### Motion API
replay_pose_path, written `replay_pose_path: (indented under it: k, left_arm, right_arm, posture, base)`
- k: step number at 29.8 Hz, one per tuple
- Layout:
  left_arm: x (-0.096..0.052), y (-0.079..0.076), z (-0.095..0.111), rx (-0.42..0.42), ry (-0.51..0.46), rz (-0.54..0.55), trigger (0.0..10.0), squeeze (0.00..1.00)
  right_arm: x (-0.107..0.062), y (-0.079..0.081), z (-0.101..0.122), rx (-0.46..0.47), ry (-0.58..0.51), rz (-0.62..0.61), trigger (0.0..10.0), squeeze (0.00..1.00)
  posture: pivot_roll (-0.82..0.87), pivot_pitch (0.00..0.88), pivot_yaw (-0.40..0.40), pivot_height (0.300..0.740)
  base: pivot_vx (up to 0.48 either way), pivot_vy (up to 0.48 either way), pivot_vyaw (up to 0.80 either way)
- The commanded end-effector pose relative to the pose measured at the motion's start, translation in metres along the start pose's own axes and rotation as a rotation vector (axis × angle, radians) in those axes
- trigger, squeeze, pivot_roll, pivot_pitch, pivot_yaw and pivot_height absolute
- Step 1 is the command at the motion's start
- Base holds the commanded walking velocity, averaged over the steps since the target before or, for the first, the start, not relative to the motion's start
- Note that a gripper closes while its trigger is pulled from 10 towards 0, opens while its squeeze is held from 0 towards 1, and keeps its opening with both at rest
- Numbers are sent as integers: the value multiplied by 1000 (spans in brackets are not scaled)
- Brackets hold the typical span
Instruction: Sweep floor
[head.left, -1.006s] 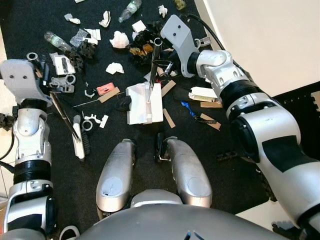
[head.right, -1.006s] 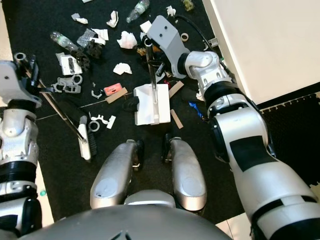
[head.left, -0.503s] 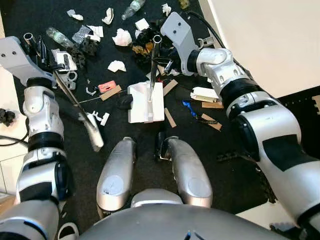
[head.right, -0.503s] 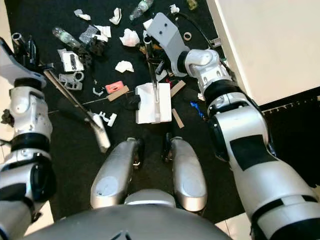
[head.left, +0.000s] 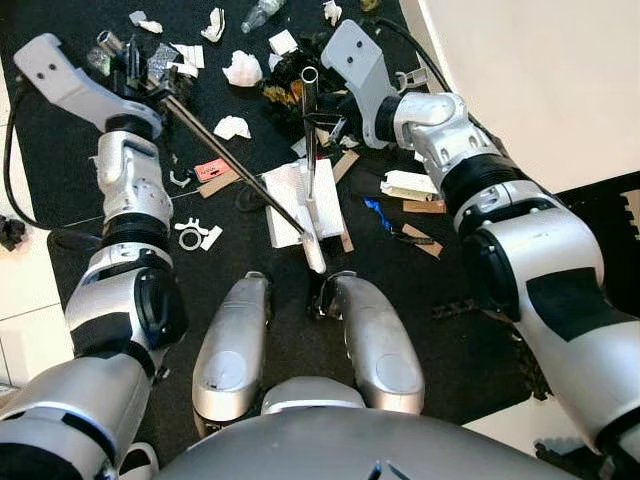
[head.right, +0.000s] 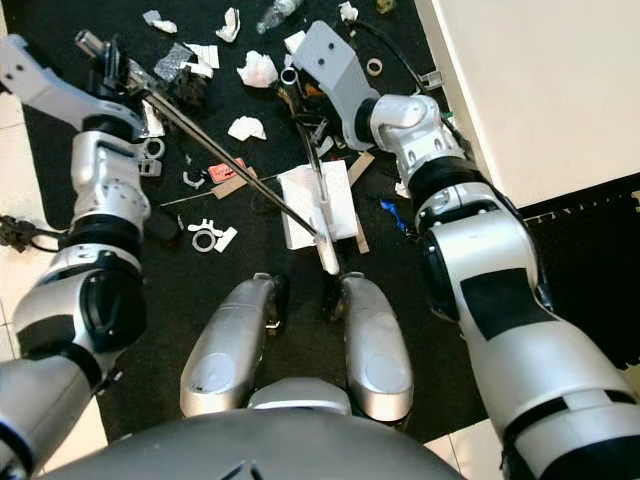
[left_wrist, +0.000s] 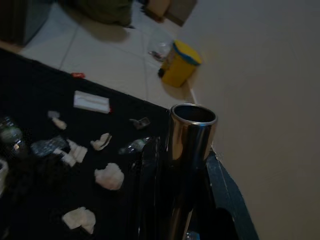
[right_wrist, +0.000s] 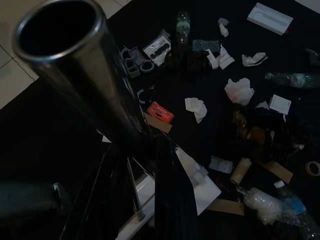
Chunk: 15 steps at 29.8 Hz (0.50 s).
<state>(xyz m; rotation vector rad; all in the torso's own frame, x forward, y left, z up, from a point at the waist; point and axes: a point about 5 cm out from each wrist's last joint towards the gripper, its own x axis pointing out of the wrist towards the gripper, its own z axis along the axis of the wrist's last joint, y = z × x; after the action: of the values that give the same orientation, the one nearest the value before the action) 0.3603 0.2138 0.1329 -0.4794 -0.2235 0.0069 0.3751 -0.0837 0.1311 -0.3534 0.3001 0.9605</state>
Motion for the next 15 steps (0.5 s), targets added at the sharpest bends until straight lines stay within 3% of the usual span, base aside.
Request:
replay_pose_path:
  k: [1,3,4,5,6,8,9,11,12,13,15]
  left_arm:
    - [8,-21,16,-7,-102,-81,10000,0]
    - [8,-21,16,-7,-102,-81,10000,0]
    - [6,-22,26,52,-134,-108,10000,0]
    - [6,-22,26,52,-134,-108,10000,0]
    - [0,-19,38,137,-160,-135,10000,0]
    - [0,-19,38,137,-160,-135,10000,0]
    - [-7,-17,46,204,-172,-156,10000,0]
    - [-7,-17,46,204,-172,-156,10000,0]
    - [-18,-12,55,296,-156,-174,10000,0]
    - [-18,-12,55,296,-156,-174,10000,0]
    - [-40,12,70,468,-60,-145,10000,0]
  right_arm:
    - [-1,8,-27,87,85,16,10000,0]
    - [-1,8,-27,87,85,16,10000,0]
    - [-1,8,-27,88,83,14,10000,0]
    - [-1,8,-27,88,83,14,10000,0]
    - [-1,8,-27,90,80,12,10000,0]
    - [-1,8,-27,90,80,12,10000,0]
    - [0,9,-27,92,77,11,10000,0]
    - [0,9,-27,92,77,11,10000,0]
    - [0,9,-27,94,76,10,10000,0]
    - [0,9,-27,94,76,10,10000,0]
    - [0,10,-29,98,78,8,10000,0]
  posture:
    - [7,278,-105,740]
    - [7,278,-105,740]
    - [22,275,-98,740]
    - [22,275,-98,740]
    - [31,273,-93,740]
    - [31,273,-93,740]
    - [40,272,-87,740]
    - [40,272,-87,740]
    - [54,271,-81,740]
    - [54,271,-81,740]
    - [79,269,-79,740]
  base:
    - [0,0,0]
    - [0,0,0]
    - [0,0,0]
    - [0,0,0]
    - [0,0,0]
    - [0,0,0]
    - [0,0,0]
    - [0,0,0]
    - [0,0,0]
    - [0,0,0]
    - [0,0,0]
